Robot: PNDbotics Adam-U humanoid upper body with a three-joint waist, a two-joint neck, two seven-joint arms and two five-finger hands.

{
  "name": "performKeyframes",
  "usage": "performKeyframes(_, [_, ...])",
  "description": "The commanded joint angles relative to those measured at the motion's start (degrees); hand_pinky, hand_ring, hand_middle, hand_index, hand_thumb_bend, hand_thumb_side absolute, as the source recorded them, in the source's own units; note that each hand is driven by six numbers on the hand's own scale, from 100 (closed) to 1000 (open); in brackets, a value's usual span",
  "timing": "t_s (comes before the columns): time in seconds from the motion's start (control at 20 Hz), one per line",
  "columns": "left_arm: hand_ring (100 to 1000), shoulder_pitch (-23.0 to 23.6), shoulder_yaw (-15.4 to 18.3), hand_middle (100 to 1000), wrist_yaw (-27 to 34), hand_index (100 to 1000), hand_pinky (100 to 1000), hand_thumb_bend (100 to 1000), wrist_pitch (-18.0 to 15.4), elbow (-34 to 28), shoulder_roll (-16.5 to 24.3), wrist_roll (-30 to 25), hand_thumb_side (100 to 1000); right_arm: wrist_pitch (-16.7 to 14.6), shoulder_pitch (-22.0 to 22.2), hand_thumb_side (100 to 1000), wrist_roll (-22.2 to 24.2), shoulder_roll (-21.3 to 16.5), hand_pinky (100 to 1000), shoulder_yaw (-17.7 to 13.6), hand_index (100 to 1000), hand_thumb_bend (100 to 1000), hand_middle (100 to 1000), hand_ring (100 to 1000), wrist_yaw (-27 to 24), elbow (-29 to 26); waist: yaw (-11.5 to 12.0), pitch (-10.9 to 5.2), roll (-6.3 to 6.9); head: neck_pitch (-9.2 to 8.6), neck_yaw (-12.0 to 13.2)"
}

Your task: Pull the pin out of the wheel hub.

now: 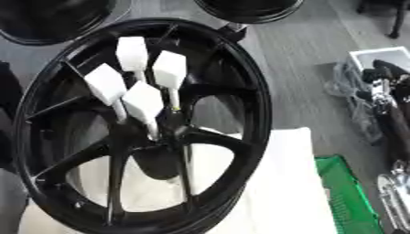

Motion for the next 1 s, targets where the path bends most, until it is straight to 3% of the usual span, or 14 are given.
performKeyframes(0.05, [824,-4.1,-4.2,792,-3.0,796,693,100,-3.1,-0.9,6.5,-2.8,458,0.1,-0.1,663,-0.2,-0.7,725,-0.4,799,100,699,821,0.8,-1.0,-0.1,-0.87,-0.15,-0.92,-0.2])
performKeyframes(0.4, [798,-15.2,-15.3,769,-9.8,805,750,100,-9.9,-0.9,16.2,-9.6,534,0.1,-0.6,660,0.2,-0.5,725,0.1,799,100,699,821,1.0,-1.0,-1.0,-0.49,-0.33,-1.54,0.8])
performKeyframes(0.65, [778,-21.9,-22.3,772,-14.5,815,758,100,-14.5,-0.9,13.9,-14.3,614,0.0,-0.4,659,0.2,-0.7,725,-0.1,798,100,699,821,0.9,-1.0,-0.4,-0.71,-0.41,-1.53,0.4])
performKeyframes(1.0, [787,-26.6,-25.2,779,-17.2,832,766,100,-15.7,4.0,7.8,-20.7,638,-0.1,-0.5,653,0.3,-1.1,724,-0.2,799,100,699,821,0.1,-1.0,-0.3,-1.36,-0.42,-1.10,0.5])
